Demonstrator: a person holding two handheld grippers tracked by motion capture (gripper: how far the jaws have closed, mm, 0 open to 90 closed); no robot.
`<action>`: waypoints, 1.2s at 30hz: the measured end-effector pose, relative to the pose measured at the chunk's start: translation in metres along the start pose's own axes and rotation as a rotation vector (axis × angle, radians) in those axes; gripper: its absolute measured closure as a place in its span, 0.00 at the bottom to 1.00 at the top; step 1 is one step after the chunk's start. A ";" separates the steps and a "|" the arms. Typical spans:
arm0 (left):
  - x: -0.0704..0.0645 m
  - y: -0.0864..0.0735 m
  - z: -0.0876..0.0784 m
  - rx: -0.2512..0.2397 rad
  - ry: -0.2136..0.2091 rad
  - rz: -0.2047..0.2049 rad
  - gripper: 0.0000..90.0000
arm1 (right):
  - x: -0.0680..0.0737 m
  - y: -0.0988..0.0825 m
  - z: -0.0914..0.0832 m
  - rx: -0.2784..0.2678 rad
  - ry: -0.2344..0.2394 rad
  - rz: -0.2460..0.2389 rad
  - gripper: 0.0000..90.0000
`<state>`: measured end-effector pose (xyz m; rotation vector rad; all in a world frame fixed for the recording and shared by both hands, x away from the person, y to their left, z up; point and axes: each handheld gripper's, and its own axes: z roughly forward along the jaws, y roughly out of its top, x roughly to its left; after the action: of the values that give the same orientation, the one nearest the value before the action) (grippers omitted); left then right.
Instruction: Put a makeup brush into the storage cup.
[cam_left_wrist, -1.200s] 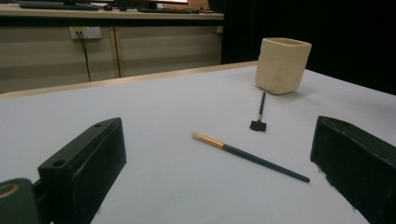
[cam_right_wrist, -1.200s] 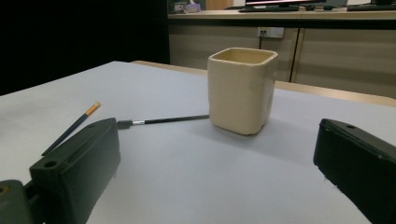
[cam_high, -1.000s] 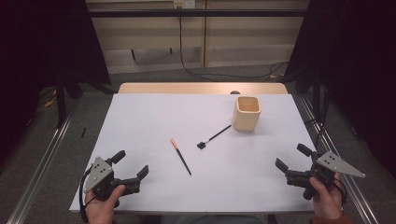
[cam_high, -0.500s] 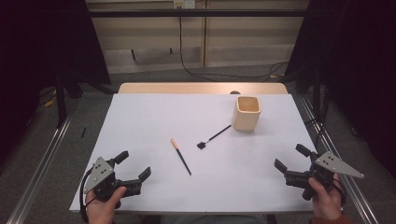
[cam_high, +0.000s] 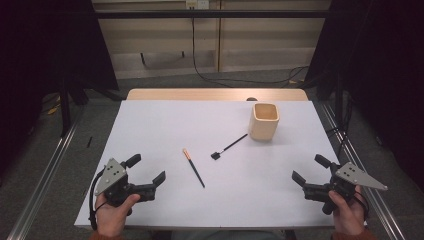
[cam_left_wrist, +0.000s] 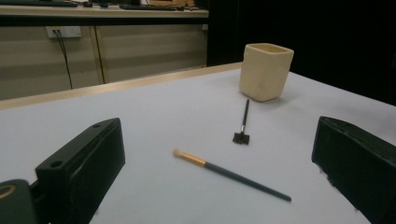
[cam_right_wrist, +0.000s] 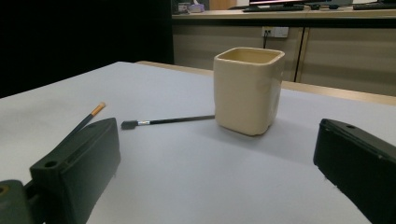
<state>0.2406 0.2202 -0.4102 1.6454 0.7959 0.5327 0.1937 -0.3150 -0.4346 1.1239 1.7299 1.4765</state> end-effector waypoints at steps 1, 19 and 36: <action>-0.001 0.003 0.002 -0.004 -0.003 0.002 0.03 | 0.000 0.000 0.000 0.001 0.001 -0.001 0.00; -0.005 0.023 0.030 0.040 -0.074 0.019 0.02 | 0.001 0.000 0.000 0.003 0.004 -0.002 0.00; 0.009 0.038 0.058 0.050 -0.095 0.027 0.02 | 0.003 -0.001 0.002 0.011 0.027 -0.013 0.00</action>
<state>0.2956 0.1848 -0.3871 1.7166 0.7234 0.4533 0.1940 -0.3113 -0.4355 1.1008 1.7619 1.4825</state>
